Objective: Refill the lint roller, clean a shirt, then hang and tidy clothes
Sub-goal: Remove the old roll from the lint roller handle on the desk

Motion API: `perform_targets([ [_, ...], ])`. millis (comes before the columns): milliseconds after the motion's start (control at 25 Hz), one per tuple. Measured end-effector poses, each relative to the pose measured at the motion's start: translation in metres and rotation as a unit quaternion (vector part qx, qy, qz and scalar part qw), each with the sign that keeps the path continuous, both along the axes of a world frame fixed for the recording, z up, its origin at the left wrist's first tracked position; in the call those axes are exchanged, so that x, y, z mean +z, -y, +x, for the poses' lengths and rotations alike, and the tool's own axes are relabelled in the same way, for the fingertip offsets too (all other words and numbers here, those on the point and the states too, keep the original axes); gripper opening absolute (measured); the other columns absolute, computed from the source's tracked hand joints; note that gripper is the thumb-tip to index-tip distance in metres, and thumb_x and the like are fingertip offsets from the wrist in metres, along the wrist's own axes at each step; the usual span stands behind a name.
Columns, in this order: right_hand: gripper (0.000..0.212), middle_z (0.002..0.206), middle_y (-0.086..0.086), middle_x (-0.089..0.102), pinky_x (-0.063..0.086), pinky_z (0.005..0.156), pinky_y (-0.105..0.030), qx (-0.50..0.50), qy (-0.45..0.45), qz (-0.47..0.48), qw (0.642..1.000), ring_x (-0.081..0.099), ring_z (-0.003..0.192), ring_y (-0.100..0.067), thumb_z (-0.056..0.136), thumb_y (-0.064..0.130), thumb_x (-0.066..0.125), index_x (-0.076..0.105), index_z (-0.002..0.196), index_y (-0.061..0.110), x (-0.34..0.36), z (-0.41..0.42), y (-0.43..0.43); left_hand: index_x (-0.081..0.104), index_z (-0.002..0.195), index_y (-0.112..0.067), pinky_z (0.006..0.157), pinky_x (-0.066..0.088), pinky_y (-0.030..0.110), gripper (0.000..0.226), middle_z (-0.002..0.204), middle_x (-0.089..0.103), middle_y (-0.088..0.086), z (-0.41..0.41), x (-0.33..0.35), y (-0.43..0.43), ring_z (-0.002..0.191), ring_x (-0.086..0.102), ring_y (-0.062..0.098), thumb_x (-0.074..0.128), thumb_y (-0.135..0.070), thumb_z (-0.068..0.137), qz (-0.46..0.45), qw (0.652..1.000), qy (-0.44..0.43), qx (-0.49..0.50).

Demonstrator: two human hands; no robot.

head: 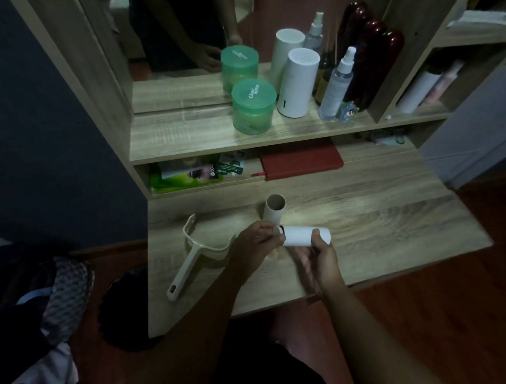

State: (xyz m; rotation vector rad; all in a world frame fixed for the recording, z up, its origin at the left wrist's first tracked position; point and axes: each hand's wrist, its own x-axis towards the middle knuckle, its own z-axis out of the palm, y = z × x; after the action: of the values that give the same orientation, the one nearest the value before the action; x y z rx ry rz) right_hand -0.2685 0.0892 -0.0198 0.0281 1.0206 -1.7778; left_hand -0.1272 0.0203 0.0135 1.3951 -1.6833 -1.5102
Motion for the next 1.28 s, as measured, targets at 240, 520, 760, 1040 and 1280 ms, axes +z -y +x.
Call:
perform_targets([
  [240,0.057,0.129,-0.028,0.050,0.055,0.087,-0.037,-0.021,-0.022,0.051,0.998,0.056,0.115,-0.033,0.090,0.024,0.053,0.037,0.134,-0.008,0.006,-0.019,-0.004,0.059,0.121,-0.009,0.082,0.045,0.019,0.048,0.109,0.067,0.003,-0.005,-0.003,-0.002,0.100,0.063,0.016,0.075,-0.017,0.076,-0.127,0.983,0.096,-0.086],
  [520,0.047,0.131,-0.027,0.050,0.054,0.087,-0.036,-0.029,-0.027,0.072,0.997,0.052,0.122,-0.034,0.097,0.020,0.045,0.037,0.135,-0.007,0.011,-0.026,-0.006,0.046,0.110,-0.007,0.065,0.029,0.023,0.033,0.103,0.059,0.013,-0.020,-0.018,-0.004,0.094,0.056,0.025,0.061,-0.008,0.080,-0.180,0.948,0.198,-0.174],
  [760,0.047,0.130,-0.024,0.050,0.055,0.085,-0.034,-0.023,-0.034,0.074,0.996,0.057,0.113,-0.029,0.097,0.020,0.045,0.036,0.135,-0.005,0.011,-0.023,-0.001,0.044,0.111,-0.009,0.068,0.033,0.024,0.043,0.107,0.058,0.015,-0.021,-0.029,0.000,0.094,0.054,0.024,0.070,-0.015,0.077,-0.162,0.943,0.227,-0.179],
  [1040,0.052,0.136,-0.032,0.044,0.054,0.089,-0.038,-0.015,-0.017,0.053,0.998,0.052,0.121,-0.037,0.094,0.022,0.049,0.036,0.134,-0.008,0.010,-0.009,-0.007,0.059,0.115,-0.006,0.076,0.044,0.023,0.026,0.106,0.068,0.012,-0.002,-0.013,-0.002,0.094,0.065,0.022,0.056,-0.017,0.092,-0.191,0.969,0.135,-0.077],
  [1280,0.053,0.125,-0.029,0.052,0.058,0.076,-0.031,0.011,-0.038,0.000,0.999,0.061,0.107,-0.032,0.091,0.016,0.054,0.034,0.133,-0.008,0.033,0.052,0.004,0.070,0.104,-0.017,0.081,0.056,0.039,0.039,0.088,0.072,0.001,0.034,0.016,-0.005,0.084,0.069,0.012,0.056,-0.046,0.083,-0.045,0.998,-0.022,0.027],
])
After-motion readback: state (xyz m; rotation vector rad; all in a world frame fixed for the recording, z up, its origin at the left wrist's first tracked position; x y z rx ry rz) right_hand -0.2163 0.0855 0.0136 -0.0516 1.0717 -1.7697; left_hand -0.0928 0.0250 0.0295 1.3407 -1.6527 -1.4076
